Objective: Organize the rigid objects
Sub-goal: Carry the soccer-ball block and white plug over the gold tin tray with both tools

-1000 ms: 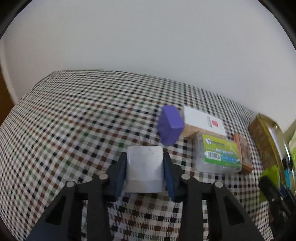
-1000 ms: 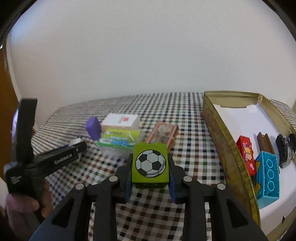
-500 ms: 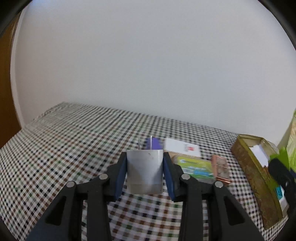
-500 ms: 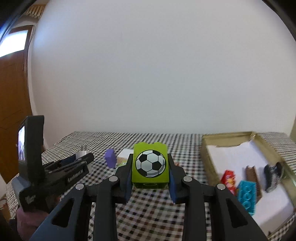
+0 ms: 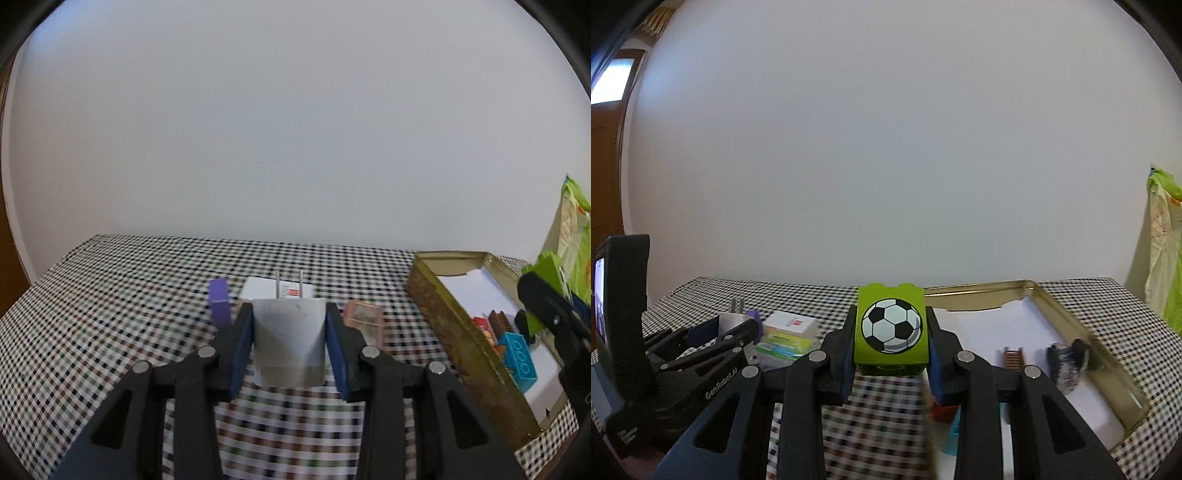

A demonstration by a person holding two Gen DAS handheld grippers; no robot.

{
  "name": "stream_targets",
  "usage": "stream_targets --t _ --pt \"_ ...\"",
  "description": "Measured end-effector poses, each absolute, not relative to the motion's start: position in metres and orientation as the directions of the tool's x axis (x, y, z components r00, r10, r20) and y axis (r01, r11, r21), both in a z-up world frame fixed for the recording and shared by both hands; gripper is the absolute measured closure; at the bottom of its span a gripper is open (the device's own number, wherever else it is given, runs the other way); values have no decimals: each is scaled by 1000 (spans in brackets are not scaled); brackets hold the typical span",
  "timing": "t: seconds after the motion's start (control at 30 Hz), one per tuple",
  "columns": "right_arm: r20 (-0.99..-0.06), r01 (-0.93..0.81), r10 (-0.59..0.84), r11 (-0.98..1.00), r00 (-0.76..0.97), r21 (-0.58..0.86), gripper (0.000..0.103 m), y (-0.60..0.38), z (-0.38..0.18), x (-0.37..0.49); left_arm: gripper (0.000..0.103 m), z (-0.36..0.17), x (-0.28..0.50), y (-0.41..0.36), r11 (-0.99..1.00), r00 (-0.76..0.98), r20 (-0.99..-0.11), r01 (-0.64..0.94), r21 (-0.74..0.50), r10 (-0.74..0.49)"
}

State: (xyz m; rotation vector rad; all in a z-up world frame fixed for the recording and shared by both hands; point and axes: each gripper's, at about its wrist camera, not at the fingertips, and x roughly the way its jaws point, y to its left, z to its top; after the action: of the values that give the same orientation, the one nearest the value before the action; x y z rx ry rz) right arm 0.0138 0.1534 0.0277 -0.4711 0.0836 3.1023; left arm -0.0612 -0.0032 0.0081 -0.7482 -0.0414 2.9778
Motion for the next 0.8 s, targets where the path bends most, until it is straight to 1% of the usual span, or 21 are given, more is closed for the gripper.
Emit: stream_targets --t 0.4,0.8 --pt "-294 -77 54 -995 -954 66 69 193 31 15 66 23 -53 41 -991 -885 -449 -132 -17 125" --pt "-317 -136 103 -987 -943 83 69 235 38 8 66 44 -59 88 -981 -874 -454 -194 1 172"
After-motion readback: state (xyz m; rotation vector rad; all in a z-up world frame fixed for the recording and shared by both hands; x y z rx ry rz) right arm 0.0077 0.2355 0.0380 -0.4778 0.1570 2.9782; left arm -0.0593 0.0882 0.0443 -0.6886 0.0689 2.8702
